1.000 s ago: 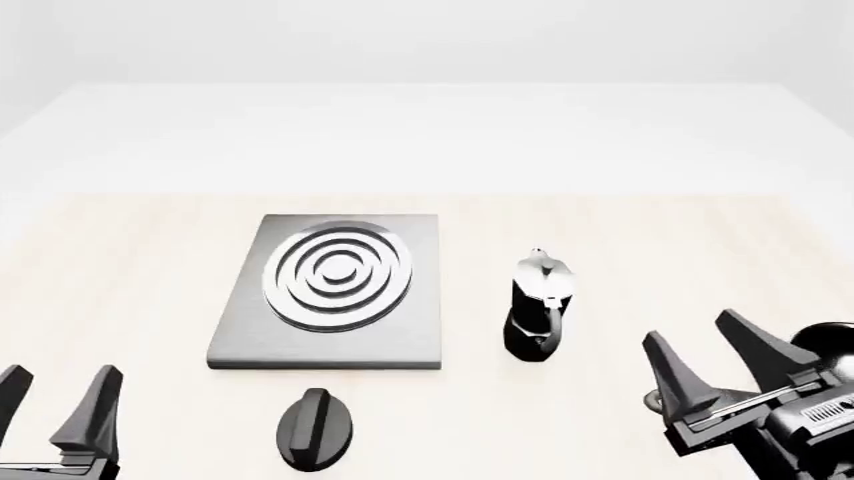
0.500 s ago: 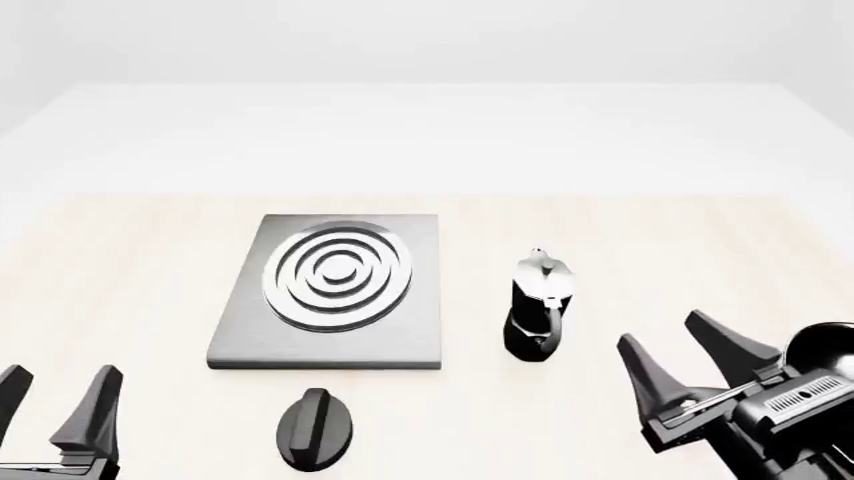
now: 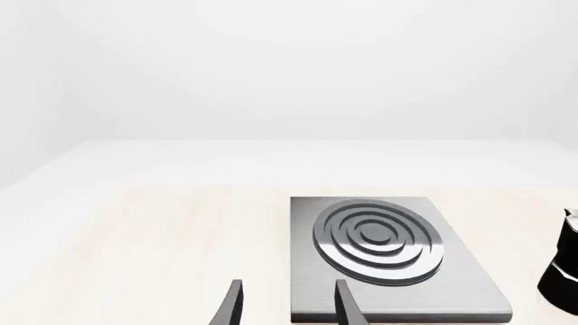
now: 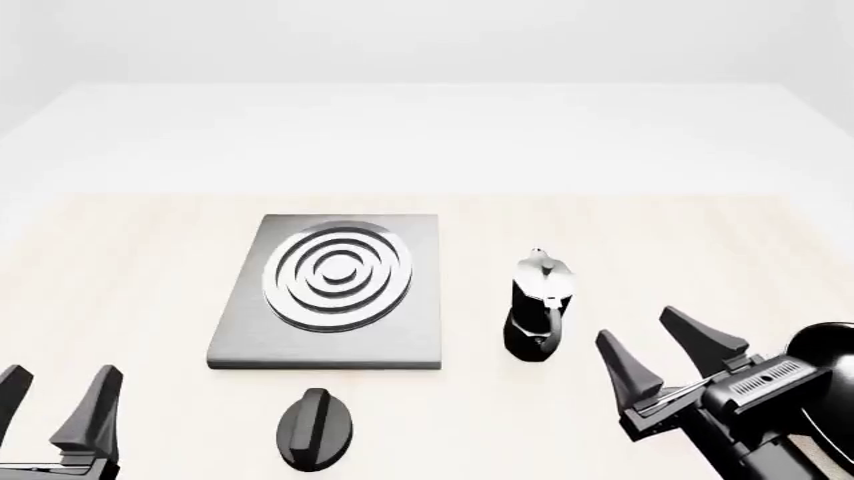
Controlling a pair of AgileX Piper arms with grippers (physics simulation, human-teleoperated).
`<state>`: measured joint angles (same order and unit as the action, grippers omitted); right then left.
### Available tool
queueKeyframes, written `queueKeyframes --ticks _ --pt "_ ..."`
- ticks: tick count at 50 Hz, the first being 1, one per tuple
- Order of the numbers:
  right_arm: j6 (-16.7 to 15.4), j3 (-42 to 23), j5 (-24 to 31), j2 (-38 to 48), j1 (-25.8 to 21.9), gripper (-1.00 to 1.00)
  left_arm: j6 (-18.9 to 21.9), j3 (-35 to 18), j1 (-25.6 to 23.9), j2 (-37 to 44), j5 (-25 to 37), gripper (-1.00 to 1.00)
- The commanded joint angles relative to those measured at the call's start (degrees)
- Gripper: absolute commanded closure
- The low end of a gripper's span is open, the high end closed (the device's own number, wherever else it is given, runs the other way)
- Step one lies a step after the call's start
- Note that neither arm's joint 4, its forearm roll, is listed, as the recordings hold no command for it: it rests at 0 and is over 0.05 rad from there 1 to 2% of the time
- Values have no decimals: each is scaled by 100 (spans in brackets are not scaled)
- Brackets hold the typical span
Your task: Put the moka pot on the stove.
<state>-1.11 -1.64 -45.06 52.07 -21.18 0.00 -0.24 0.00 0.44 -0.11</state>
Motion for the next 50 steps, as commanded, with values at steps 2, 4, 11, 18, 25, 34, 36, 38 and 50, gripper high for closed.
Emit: queueKeyframes --ticks 2,4,11,18,25,34,36,38,50 --pt "0 -83 -404 543 -57 -100 0 0 0 0 0 -100" --pt "0 -95 -462 621 -53 -100 0 0 -1 1 0 -100" --pt "27 -126 -698 926 -73 -100 0 0 -1 0 0 -100" --pt "66 -166 -959 1295 -95 -100 1 0 0 0 0 -100" --pt "106 -170 -1200 1591 -113 -100 -1 0 1 -1 0 -100" --pt "78 -219 -1489 1998 -147 -100 0 0 -1 0 0 -100" --pt "83 -227 -1537 2069 -145 -100 1 0 1 -1 0 -100" --pt "96 -235 -1561 2111 -143 -100 0 0 0 0 0 -100" --pt "163 -322 -1850 2571 -188 -100 0 0 -1 1 0 -100"
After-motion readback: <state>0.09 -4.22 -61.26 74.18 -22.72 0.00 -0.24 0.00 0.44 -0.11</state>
